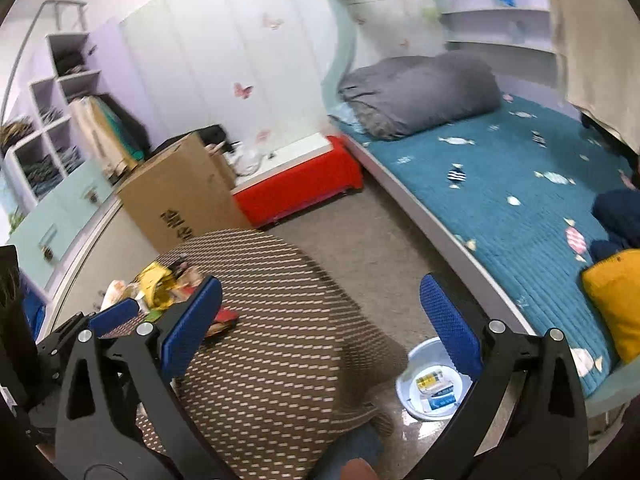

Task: Collect trash
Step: 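Grasp the white paper bag with the left tool while the right tool grasps the brown-red paper bag, then carry both bags to the blue bin and open both tools over it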

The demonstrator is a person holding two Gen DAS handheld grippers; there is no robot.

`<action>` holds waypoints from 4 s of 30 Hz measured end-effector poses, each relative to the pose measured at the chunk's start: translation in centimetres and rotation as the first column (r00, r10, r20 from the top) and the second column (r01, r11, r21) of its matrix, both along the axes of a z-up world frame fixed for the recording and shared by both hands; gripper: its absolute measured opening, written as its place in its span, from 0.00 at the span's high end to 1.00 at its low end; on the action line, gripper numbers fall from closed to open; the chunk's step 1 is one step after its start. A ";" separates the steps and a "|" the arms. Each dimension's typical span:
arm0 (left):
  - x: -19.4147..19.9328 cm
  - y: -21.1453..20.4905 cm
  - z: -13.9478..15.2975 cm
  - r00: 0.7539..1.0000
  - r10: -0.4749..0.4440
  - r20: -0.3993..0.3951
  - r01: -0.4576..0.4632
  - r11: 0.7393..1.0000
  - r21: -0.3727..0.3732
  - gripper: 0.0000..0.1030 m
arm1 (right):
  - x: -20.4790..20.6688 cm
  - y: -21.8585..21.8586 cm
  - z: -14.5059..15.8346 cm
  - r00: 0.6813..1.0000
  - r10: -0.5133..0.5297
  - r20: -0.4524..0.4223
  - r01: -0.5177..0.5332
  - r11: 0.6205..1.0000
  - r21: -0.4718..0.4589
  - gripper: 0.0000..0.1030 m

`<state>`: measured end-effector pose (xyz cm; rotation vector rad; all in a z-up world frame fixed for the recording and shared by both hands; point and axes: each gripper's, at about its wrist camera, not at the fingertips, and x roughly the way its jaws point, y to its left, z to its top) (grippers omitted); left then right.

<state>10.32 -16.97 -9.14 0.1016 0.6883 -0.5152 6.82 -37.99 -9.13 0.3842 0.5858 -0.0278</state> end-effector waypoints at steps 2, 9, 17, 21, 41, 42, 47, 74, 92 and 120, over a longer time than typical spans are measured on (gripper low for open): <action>-0.3 1.9 0.1 1.000 0.023 0.009 -0.023 1.000 -0.005 0.12 | 0.3 1.7 0.3 1.000 0.030 0.001 -0.030 0.999 -0.013 0.06; -1.5 7.9 -0.1 0.995 0.098 0.029 -0.098 0.995 -0.019 0.12 | 1.8 6.4 0.6 0.993 0.116 -0.012 -0.117 0.992 -0.045 0.06; -2.6 14.7 -2.2 0.979 0.203 0.010 -0.203 0.979 -0.004 0.12 | 3.4 9.5 -0.5 0.980 0.191 -0.052 -0.194 0.979 -0.061 0.06; -3.1 17.1 -3.6 0.973 0.231 -0.010 -0.231 0.973 0.017 0.12 | 4.1 11.1 -1.1 0.971 0.227 -0.076 -0.233 0.970 -0.077 0.06; -1.2 20.3 -11.6 0.920 0.318 -0.229 -0.319 0.947 0.036 0.44 | 10.5 16.1 -7.2 0.896 0.377 -0.235 -0.415 0.899 -0.138 0.06; -1.2 20.2 -11.5 0.921 0.316 -0.229 -0.317 0.948 0.033 0.45 | 11.1 16.6 -7.6 0.886 0.393 -0.247 -0.435 0.889 -0.143 0.06; -0.8 20.1 -11.6 0.915 0.331 -0.230 -0.326 0.943 0.062 0.29 | 14.6 19.0 -10.3 0.820 0.469 -0.328 -0.538 0.827 -0.163 0.07; -3.2 18.9 -8.3 0.961 0.237 -0.141 -0.246 0.968 -0.049 0.74 | 8.4 9.3 -6.2 0.914 0.384 -0.130 -0.384 0.923 0.025 0.49; 3.0 5.2 -3.4 0.997 0.052 -0.058 -0.057 0.995 -0.078 0.74 | 4.5 -5.6 -4.8 0.995 0.097 -0.039 -0.092 0.990 0.111 0.48; 5.9 -18.9 -10.8 0.942 -0.287 -0.172 0.319 0.925 0.208 0.73 | 0.5 -22.9 -23.8 0.901 -0.287 -0.326 0.388 0.869 0.308 0.21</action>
